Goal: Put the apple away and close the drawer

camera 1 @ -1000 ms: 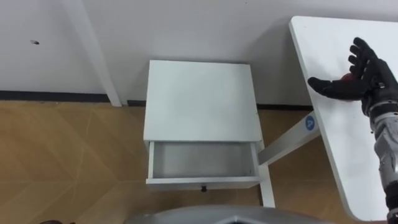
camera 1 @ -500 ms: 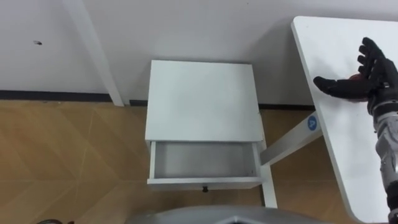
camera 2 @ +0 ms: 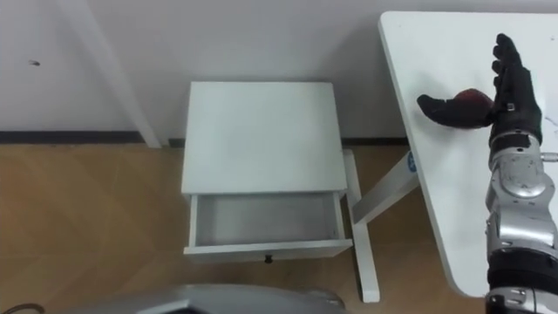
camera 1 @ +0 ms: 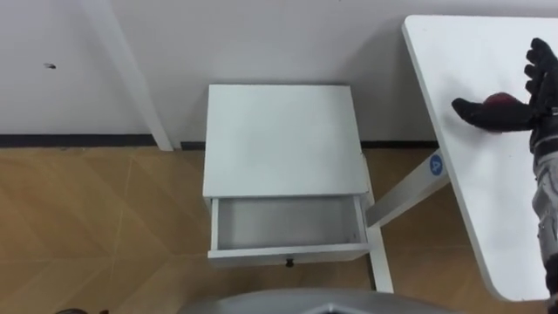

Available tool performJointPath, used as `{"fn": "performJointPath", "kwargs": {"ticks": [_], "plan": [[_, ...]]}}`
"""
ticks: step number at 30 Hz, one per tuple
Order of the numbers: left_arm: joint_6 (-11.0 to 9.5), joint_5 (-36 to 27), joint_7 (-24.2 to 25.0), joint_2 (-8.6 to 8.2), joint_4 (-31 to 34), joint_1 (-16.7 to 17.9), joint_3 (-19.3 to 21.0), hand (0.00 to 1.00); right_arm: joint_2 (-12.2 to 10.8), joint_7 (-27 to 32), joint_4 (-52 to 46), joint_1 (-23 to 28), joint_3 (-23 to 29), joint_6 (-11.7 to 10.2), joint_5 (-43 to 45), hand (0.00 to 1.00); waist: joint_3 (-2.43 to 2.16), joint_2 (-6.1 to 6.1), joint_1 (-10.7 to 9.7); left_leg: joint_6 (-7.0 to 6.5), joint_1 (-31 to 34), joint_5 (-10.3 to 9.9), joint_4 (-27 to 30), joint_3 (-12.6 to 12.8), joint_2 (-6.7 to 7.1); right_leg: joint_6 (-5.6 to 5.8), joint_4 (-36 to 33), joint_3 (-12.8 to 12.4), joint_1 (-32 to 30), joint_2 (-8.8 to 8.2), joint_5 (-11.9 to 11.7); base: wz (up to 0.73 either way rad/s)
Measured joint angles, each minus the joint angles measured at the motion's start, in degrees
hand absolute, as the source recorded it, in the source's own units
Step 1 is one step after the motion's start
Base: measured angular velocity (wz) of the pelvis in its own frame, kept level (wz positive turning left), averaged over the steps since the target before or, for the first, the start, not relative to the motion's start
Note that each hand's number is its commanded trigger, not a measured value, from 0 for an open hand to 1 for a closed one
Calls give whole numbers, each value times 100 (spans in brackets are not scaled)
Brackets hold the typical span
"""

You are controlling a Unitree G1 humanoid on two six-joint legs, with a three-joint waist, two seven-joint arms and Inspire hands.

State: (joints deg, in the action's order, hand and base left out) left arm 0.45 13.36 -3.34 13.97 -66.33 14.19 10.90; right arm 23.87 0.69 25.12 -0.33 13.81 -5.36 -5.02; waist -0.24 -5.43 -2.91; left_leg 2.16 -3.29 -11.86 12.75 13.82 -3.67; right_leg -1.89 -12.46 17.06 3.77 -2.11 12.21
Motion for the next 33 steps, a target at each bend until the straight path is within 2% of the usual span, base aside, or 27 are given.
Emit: {"fn": "performJointPath", "kwargs": {"ticks": [8, 14, 16, 22, 24, 33], "plan": [[4, 10, -1, 51, 48, 10, 2, 0, 0, -6, 555, 85, -8, 40, 46, 0, -6, -96, 22, 0, -33, 0, -60, -3, 2, 0, 71, 14, 46, 15, -1, 1], [-34, 10, -32, 58, 57, 9, 5, 0, 1, -19, 827, 85, 14, 41, 48, 1, 11, -126, 3, 0, -36, 0, -100, -12, 3, 0, 81, 22, 46, 23, -1, 0], [-41, 9, -38, 61, 59, 9, 5, 0, 1, -25, 869, 85, 14, 41, 47, 100, 14, -124, 0, 0, -35, 0, -101, -11, 4, 1, 82, 22, 42, 22, -1, 0], [-40, 9, -104, 61, 54, 13, 4, 0, 3, -42, 1012, 83, 42, 38, 130, 100, 17, -121, -3, 0, -31, 0, -102, -10, 4, 1, 81, 21, 50, 22, -1, 0], [-39, 8, -109, 61, 24, 12, 4, 0, 16, -34, 1048, 84, 123, 36, 196, 100, 31, -100, -2, 0, -33, 0, -101, -10, 4, 1, 82, 20, 58, 22, -1, 0], [92, 57, -119, 51, -31, 13, 4, 0, 49, -11, 1288, 44, 320, 26, 343, 100, 30, -95, 19, 0, -35, 0, -89, -8, 4, 2, 95, 19, 91, 21, -1, 0]]}}
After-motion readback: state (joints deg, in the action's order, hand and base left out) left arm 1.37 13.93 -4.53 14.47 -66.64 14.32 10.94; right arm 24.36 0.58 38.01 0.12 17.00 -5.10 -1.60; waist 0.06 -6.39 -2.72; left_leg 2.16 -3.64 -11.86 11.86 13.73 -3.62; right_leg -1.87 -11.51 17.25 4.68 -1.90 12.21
